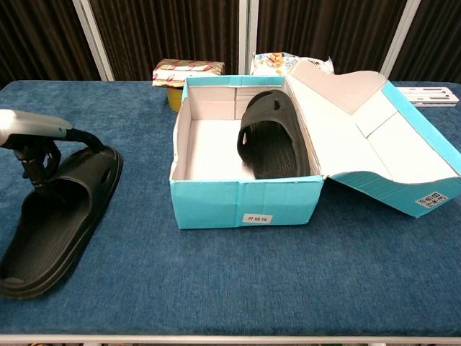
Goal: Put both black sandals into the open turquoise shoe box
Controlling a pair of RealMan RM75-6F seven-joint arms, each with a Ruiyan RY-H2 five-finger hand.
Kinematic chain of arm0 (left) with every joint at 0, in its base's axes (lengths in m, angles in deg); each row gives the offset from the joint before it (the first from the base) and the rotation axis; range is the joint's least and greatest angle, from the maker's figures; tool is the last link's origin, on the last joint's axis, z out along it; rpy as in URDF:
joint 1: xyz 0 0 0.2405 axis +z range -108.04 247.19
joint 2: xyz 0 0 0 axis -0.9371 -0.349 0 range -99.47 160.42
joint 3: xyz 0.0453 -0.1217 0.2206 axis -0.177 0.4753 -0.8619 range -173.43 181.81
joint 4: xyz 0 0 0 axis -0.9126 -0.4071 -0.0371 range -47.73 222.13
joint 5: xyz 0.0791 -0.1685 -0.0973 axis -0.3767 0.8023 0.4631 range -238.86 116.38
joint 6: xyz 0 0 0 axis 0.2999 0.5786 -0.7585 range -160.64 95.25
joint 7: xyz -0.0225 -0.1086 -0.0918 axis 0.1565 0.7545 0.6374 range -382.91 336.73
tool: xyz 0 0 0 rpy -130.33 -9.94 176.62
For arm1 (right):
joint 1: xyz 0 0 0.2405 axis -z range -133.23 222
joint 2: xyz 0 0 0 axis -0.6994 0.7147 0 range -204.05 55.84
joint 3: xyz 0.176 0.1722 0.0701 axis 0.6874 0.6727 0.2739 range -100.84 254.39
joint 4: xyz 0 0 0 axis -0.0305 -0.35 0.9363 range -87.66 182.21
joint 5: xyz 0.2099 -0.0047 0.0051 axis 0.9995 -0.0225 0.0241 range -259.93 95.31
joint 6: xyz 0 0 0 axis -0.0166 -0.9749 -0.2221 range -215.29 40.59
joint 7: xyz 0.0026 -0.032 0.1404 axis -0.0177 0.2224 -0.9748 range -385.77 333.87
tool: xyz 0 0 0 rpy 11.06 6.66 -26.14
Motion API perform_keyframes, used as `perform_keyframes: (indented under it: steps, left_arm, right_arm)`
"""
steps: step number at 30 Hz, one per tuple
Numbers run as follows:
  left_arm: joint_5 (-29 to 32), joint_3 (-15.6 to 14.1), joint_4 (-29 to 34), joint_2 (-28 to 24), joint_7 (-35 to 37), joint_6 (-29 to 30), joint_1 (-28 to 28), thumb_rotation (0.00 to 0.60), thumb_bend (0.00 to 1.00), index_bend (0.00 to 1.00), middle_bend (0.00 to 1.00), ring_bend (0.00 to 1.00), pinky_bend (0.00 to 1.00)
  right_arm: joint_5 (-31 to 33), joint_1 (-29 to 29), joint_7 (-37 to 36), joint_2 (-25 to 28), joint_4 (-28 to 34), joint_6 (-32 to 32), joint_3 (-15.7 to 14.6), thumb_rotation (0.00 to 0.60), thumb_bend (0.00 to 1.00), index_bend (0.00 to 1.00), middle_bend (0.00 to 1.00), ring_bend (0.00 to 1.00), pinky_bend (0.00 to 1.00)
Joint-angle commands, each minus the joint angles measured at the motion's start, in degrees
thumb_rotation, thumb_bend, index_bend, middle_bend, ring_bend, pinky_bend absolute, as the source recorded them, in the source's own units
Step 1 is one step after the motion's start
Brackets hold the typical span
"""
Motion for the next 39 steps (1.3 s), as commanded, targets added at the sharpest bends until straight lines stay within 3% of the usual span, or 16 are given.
perform_keyframes:
  steps: [1, 6, 10, 18, 23, 30, 39]
  left_arm:
    - [2.4, -1.6, -2.1, 1.9, -1.3, 0.7, -1.6, 0.6, 0.0, 0.14, 0.11, 0.57, 0.67]
    - [4.5, -2.8, -3.2, 3.5, -2.0, 2.0, -2.6, 0.6, 0.0, 0.27, 0.28, 0.66, 0.73]
    - [3.9, -1.2, -3.1, 3.8, 0.8, 5.3, -1.3, 0.6, 0.0, 0.43, 0.44, 0.75, 0.77]
    - [-7.3, 6.0, 1.4, -2.9, 14.8, 11.2, 5.9, 0.6, 0.0, 0.49, 0.5, 0.76, 0.78]
    - [-15.0, 13.1, 0.3, -4.7, 27.1, 12.1, 9.4, 0.6, 0.0, 0.49, 0.5, 0.76, 0.79]
    - [-30.2, 21.0, -7.5, 2.8, 46.5, 10.0, 9.3, 0.6, 0.0, 0.49, 0.5, 0.7, 0.79]
    - [-41.8, 22.5, -21.8, 16.6, 56.5, 10.6, 3.5, 0.6, 0.0, 0.49, 0.5, 0.68, 0.79]
  right_arm:
    - [0.1, 0.1, 0.1, 0.1, 0.1, -0.1, 0.0, 0.6, 0.07, 0.0, 0.0, 0.0, 0.0]
    - [0.1, 0.3, 0.1, -0.1, 0.1, -0.6, 0.0, 0.6, 0.07, 0.0, 0.0, 0.0, 0.0]
    - [0.0, 0.3, 0.1, 0.0, 0.1, -0.8, 0.0, 0.6, 0.07, 0.0, 0.0, 0.0, 0.0]
    - [-0.1, 0.8, 0.2, 0.1, 0.2, -1.5, -0.1, 0.6, 0.07, 0.0, 0.0, 0.0, 0.0]
    - [-0.1, 0.6, 0.4, 0.1, 0.4, -1.3, 0.0, 0.6, 0.07, 0.0, 0.0, 0.0, 0.0]
    - [-0.3, 0.5, 1.2, 0.3, 1.0, -1.2, -0.1, 0.6, 0.07, 0.0, 0.0, 0.0, 0.0]
    - [0.3, 0.8, 2.0, 0.8, 1.9, -1.3, -0.1, 0.6, 0.07, 0.0, 0.0, 0.0, 0.0]
